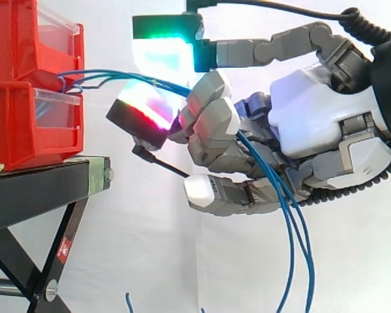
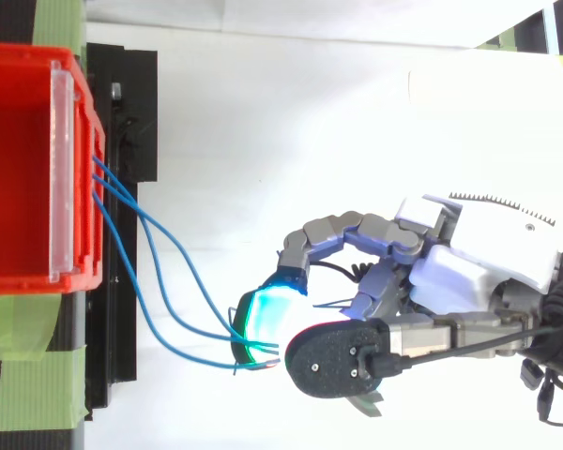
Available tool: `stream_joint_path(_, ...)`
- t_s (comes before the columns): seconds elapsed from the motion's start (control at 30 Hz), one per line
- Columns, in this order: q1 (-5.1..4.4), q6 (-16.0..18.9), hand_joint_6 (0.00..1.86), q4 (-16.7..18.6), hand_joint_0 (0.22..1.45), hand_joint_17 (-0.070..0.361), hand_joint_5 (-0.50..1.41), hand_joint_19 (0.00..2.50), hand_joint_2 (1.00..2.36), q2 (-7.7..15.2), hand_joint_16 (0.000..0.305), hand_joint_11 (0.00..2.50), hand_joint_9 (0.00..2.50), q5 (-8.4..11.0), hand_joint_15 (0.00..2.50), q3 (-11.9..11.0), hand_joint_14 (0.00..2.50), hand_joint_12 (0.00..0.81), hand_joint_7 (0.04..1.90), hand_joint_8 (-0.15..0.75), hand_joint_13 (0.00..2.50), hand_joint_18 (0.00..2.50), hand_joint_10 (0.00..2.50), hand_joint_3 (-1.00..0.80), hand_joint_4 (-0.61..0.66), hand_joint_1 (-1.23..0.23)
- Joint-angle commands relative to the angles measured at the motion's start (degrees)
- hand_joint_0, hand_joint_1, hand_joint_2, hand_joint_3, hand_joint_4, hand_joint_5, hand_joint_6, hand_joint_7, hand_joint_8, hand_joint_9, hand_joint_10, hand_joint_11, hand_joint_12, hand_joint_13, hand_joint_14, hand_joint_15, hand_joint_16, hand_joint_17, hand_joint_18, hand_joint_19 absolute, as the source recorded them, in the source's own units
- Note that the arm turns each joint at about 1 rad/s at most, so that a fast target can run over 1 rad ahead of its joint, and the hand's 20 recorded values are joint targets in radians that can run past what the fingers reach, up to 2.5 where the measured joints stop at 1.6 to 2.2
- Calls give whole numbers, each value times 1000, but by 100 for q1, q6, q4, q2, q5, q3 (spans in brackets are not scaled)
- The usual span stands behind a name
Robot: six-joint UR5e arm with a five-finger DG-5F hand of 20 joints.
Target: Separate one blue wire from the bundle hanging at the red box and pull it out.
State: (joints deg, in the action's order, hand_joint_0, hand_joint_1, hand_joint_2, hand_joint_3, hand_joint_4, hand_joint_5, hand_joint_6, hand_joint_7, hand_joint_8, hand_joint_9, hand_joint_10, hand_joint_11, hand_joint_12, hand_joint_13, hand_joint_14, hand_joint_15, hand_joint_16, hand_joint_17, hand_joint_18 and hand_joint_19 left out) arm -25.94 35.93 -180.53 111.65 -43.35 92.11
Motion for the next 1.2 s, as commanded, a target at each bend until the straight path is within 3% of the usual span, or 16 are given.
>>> stream_joint_path(0.0, 19, 20, 917, -140, 615, 97, -134, 579, 1022, -3, 43, 1479, 1411, 2, 1376, -62, 21, 413, 1092, 337, 1372, 985, 21, -181, 40, -808)
stream_joint_path(0.3, 54, 11, 922, -580, 614, 97, -134, 576, 1022, -3, 43, 1468, 1415, -33, 1374, -317, 21, 414, 1071, 342, 1382, 994, 23, -171, 38, -806)
stream_joint_path(0.47, 80, -7, 922, -949, 613, 97, -134, 568, 1022, -108, 43, 1458, 1416, 90, 1378, -387, 22, 410, 1071, 344, 1380, 995, 21, -171, 33, -804)
stream_joint_path(0.63, 80, -77, 923, -1125, 613, 97, -134, 568, 1022, -328, 43, 1467, 1415, 635, 1378, -396, 21, 411, 1067, 341, 1376, 996, 21, -169, 39, -803)
stream_joint_path(0.67, 89, -218, 923, -1186, 614, 97, -134, 568, 1022, -416, 43, 1478, 1412, 1092, 1370, -396, 21, 411, 1066, 346, 1375, 996, 22, -175, 39, -803)
stream_joint_path(0.73, 98, -288, 923, -1222, 613, 97, -134, 568, 1022, -442, 43, 1466, 1413, 1276, 1376, -396, 21, 415, 1066, 341, 1374, 996, 21, -172, 39, -803)
stream_joint_path(0.8, 106, -464, 923, -1222, 614, 97, -134, 570, 1022, -486, 43, 1465, 1412, 1601, 1376, -396, 21, 414, 1064, 342, 1372, 995, 21, -175, 41, -802)
stream_joint_path(1.03, 115, -683, 923, -1213, 615, 97, -134, 568, 1022, -478, 43, 1464, 1411, 1918, 1380, -404, 21, 415, 1063, 345, 1370, 992, 22, -176, 39, -802)
stream_joint_path(1.17, 115, -1096, 923, -1204, 616, 97, -134, 568, 1022, -486, 43, 1469, 1408, 2014, 1376, -404, 21, 411, 1064, 344, 1367, 991, 22, -178, 35, -800)
